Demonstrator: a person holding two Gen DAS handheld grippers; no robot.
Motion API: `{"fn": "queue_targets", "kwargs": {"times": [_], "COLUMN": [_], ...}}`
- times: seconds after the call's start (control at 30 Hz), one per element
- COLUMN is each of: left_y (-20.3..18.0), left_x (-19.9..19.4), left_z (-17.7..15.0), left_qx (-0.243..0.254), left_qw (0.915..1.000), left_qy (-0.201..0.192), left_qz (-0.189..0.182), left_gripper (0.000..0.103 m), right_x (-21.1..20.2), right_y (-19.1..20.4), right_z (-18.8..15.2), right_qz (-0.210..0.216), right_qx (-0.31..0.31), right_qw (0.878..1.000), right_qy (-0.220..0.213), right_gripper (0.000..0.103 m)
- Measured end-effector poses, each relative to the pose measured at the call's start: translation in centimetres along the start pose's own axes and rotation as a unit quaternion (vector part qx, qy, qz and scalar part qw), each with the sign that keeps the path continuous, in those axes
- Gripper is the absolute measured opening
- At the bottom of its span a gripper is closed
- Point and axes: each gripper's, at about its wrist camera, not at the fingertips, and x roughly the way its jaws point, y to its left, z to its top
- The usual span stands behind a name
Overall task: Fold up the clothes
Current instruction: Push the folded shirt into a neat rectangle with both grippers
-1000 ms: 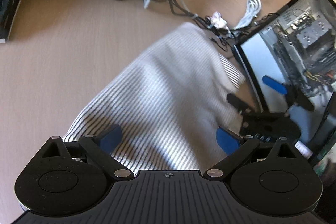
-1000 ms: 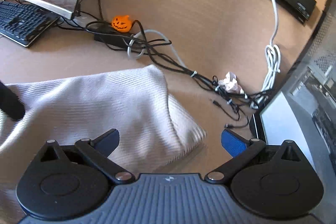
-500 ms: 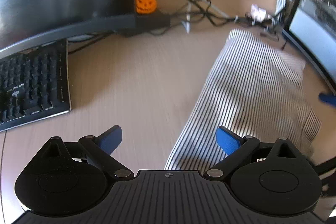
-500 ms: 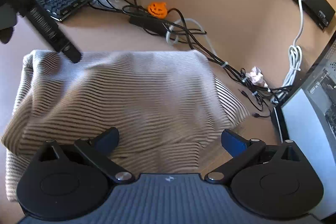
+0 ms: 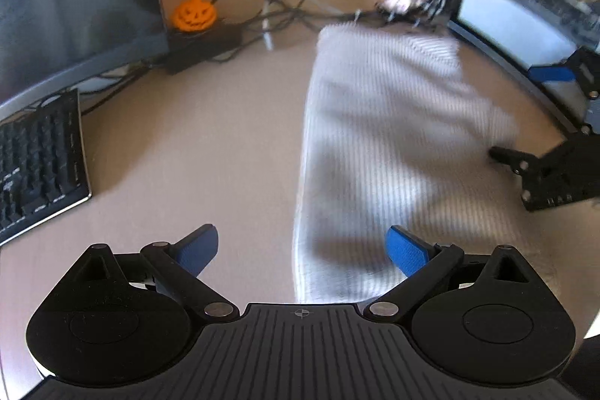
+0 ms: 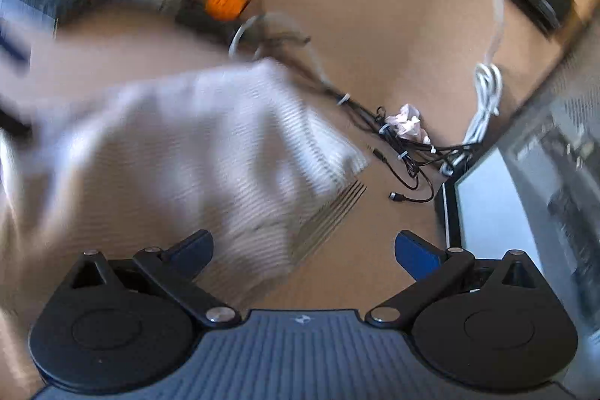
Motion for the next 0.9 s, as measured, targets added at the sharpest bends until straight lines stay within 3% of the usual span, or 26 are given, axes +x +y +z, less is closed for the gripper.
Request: {"fn": "queue_targets", "kwargs": {"times": [0.1,0.2,0.33,0.47,0.7,0.9], "left_y": [0.0,-0.7,-1.5,-1.8,0.4,-1.0], "left_x": [-0.8,-0.2,1.2,1.9,0.9,3.0], "left_z": [0.8,1.5,1.2,0.3,1.2,1.4], "left_qx": [-0.011,0.006,0.036,0.065,0.016,0.068], "left_qw": [0.9996,0.9998,0.9992,0.9965,0.9995,0.9959], "left_qy": [-0.015,-0.014,0.009,0.031,0.010,0.030], "left_qz": [-0.021,-0.015,0.013,0.043,0.025,0.052], "left_gripper": [0.099,0.099,0.099,0.099,0.099,0.099], "right_x": [0.6,2.3,6.1,5.9,5.6,6.5], "right_y": [-2.0,-3.1,-1.9,-2.8,-4.3,-4.3], "right_z": [1.0,1.7,0.8,1.5,2.5,2.2], "right_qz": [-0.019,-0.046,-0.059,-0.068,-0.080,-0.068], "right_qx": [0.057,0.087,0.049,0.059,0.081,0.100], "right_qw": [0.998,0.995,0.997,0.996,0.993,0.993], "right_qy": [-0.016,-0.021,0.019,0.001,-0.024,0.000], "right_gripper": [0.103,0.103,0.103,0.103,0.103,0.103]}}
